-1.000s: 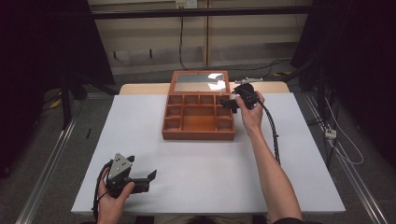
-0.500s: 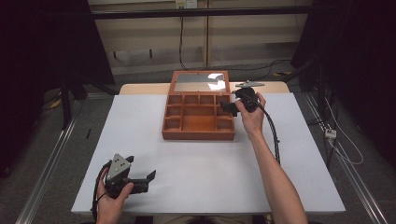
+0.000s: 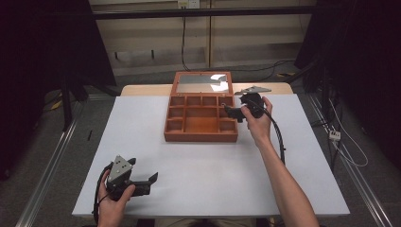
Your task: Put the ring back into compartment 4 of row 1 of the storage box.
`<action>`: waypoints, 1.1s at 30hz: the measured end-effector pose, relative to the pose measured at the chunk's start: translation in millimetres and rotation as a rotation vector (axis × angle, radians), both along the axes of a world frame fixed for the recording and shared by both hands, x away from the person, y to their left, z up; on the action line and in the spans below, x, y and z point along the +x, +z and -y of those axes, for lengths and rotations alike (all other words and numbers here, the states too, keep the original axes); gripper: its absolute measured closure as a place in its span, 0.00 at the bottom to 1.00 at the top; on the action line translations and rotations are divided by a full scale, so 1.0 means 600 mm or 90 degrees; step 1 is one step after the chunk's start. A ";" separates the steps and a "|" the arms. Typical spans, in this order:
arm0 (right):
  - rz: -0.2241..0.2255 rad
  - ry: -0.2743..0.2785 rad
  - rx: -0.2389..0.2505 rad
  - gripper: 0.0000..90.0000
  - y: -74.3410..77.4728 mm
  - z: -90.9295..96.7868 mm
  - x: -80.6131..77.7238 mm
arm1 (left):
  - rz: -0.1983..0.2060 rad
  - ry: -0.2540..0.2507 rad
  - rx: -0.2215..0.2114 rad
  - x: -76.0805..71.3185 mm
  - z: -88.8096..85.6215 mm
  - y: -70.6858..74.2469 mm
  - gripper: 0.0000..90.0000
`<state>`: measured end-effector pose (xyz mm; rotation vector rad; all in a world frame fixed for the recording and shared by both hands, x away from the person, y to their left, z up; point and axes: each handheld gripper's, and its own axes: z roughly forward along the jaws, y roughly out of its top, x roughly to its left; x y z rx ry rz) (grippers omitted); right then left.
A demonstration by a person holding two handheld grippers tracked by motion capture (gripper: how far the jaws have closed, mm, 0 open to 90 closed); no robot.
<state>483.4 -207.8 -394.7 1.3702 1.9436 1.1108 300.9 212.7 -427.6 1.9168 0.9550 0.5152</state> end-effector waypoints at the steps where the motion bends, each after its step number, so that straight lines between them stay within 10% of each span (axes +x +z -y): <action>1: -0.007 0.004 0.002 0.06 0.000 0.001 -0.002 | 0.000 0.001 0.001 0.000 0.000 0.000 0.05; 33: 0.017 0.007 -0.001 0.08 0.012 0.031 -0.099 | -0.003 0.009 -0.009 0.003 -0.004 0.000 0.05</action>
